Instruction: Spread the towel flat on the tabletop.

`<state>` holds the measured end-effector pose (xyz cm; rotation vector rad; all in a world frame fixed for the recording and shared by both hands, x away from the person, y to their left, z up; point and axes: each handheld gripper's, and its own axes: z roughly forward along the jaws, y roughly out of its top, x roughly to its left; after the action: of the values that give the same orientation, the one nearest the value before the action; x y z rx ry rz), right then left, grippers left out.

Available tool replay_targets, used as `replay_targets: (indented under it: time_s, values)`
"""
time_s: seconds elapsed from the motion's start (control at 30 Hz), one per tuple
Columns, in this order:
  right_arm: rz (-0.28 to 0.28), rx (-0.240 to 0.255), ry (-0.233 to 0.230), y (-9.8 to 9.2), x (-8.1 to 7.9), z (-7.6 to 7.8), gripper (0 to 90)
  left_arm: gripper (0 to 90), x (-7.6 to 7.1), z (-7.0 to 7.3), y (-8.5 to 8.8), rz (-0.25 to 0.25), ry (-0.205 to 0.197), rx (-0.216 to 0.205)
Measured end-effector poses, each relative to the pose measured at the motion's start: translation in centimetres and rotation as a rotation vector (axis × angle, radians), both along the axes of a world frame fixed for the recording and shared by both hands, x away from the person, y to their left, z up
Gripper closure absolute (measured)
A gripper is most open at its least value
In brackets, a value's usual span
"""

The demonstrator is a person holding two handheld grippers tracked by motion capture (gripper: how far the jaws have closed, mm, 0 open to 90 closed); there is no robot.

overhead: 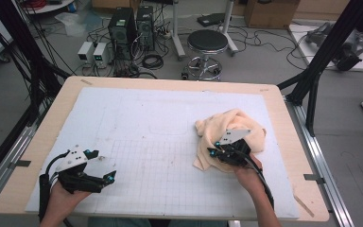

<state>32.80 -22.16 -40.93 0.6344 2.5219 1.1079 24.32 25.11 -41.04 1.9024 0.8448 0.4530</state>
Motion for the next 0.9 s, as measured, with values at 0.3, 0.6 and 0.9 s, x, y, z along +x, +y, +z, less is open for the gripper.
replay_targets:
  time_s: [0.3, 0.6, 0.9]
  values:
    - [0.102, 0.054, -0.024, 3.1, -0.6, 4.0, 82.7, 1.7, -0.1, 0.1, 0.0, -0.005, 0.002, -0.023]
    - [0.218, 0.045, -0.060, 7.3, -1.3, 7.4, 82.7, 1.7, -0.3, 0.3, -0.1, 0.000, -0.011, -0.024]
    - [0.345, 0.094, -0.099, 12.4, -2.8, 12.2, 82.6, 1.8, -0.3, 0.6, -0.1, -0.011, -0.025, -0.033]
